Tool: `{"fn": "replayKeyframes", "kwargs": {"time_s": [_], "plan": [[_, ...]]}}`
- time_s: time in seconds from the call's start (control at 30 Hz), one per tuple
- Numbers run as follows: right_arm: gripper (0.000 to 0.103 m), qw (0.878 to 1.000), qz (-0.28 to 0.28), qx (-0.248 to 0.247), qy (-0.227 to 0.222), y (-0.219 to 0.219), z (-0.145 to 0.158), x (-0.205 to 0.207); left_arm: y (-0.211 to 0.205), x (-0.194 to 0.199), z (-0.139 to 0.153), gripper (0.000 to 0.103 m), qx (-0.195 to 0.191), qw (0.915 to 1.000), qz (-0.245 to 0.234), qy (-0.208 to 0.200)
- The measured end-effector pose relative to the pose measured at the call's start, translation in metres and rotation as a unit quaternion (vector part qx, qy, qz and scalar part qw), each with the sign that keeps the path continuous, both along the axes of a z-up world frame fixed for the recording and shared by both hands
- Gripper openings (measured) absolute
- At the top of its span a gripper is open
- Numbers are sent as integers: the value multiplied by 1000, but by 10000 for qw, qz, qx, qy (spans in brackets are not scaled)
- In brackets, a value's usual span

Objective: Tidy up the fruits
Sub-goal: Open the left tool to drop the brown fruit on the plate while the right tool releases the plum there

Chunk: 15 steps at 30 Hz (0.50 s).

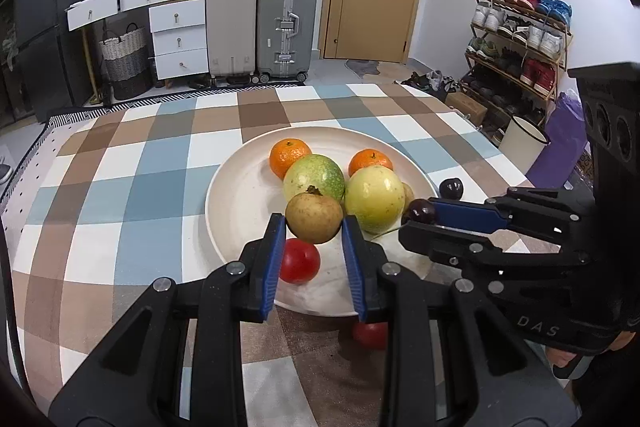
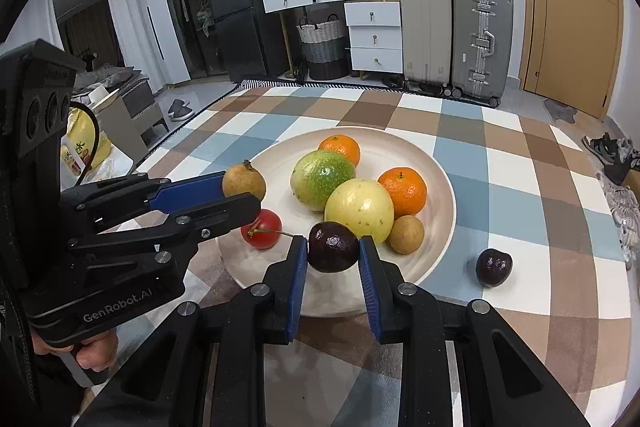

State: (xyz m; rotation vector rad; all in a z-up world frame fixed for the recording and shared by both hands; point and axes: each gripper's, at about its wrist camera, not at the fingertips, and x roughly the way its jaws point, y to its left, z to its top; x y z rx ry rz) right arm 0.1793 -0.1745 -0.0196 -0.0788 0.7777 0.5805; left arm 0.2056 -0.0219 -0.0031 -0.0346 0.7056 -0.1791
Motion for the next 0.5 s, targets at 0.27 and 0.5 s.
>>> {"fn": "replayKeyframes", "kwargs": {"time_s": [0.27, 0.5], "plan": [[31, 10000, -56, -51, 3, 0, 0, 0, -3, 0, -2, 26, -21, 9999, -97, 79], [50, 9998, -127, -92, -93, -10, 4, -6, -5, -4, 3, 36, 27, 9999, -117, 53]]}}
